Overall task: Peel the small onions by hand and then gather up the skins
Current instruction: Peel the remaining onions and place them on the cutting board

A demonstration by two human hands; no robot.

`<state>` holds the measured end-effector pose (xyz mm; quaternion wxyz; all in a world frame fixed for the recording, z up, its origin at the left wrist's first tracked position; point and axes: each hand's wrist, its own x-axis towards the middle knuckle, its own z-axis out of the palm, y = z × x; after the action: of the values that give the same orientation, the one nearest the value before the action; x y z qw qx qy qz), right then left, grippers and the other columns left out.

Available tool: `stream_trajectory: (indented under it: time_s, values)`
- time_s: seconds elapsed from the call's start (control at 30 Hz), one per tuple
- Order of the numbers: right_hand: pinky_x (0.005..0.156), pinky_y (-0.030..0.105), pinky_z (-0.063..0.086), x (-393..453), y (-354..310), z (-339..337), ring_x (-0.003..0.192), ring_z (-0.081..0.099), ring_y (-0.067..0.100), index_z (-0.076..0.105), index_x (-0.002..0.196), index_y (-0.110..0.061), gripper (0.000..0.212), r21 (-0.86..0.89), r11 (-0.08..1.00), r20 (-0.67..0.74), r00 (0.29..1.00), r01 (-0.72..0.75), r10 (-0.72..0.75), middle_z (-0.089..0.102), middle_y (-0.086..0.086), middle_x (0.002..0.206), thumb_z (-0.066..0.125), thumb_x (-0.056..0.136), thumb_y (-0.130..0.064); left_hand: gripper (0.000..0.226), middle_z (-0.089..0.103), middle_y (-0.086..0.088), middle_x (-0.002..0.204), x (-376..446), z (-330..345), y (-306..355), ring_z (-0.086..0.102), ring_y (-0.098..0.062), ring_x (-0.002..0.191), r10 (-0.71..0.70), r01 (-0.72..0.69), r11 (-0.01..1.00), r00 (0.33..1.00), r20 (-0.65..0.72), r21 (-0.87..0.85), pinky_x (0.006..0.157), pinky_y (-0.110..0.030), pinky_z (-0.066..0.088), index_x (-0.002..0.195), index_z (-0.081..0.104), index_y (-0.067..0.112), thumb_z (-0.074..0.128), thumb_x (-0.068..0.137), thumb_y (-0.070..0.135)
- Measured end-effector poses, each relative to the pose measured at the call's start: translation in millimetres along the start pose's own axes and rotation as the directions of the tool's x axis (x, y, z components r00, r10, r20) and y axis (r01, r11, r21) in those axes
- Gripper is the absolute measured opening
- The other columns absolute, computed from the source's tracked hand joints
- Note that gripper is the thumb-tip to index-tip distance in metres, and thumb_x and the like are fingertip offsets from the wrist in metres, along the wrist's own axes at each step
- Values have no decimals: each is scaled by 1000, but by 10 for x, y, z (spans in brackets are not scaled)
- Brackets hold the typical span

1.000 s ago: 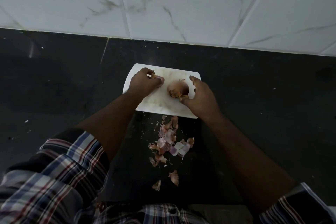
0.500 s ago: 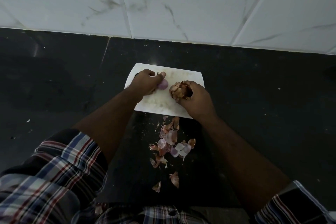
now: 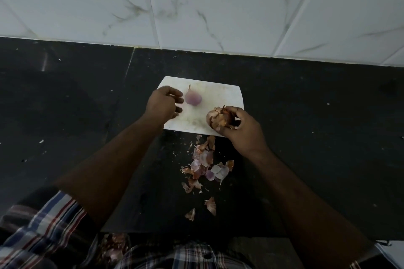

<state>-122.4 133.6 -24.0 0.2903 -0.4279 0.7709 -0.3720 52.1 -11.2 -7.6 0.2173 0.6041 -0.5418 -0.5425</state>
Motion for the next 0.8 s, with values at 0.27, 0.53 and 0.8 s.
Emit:
stream_trajectory:
  time_s: [0.27,0.53,0.8]
  values:
    - [107,29,48,-478,-174,106,120,55,-5,60,136,-23,74,71,980,208,958,185,-196,59,-19,128,86,69,-3,58,75,-17,105,-890,-22,-367,75,-29,86,-206,381,900,800,563,-212,69,-34,62,121,66,9,60,91,58]
    - [88,36,59,-760,-234,200,99,73,14,64,130,-15,40,457,880,214,976,-130,34,74,1,112,70,91,-14,39,70,-17,111,-1114,-150,-652,71,-25,94,-26,307,801,875,483,-514,103,-47,52,130,57,4,64,95,19]
    - [73,32,60,-781,-341,241,87,74,16,75,103,-17,22,462,884,53,997,-68,49,77,3,93,74,85,-3,62,58,-21,136,-1137,-206,-750,64,-36,112,112,289,721,849,517,-630,101,-51,52,137,55,14,75,79,4]
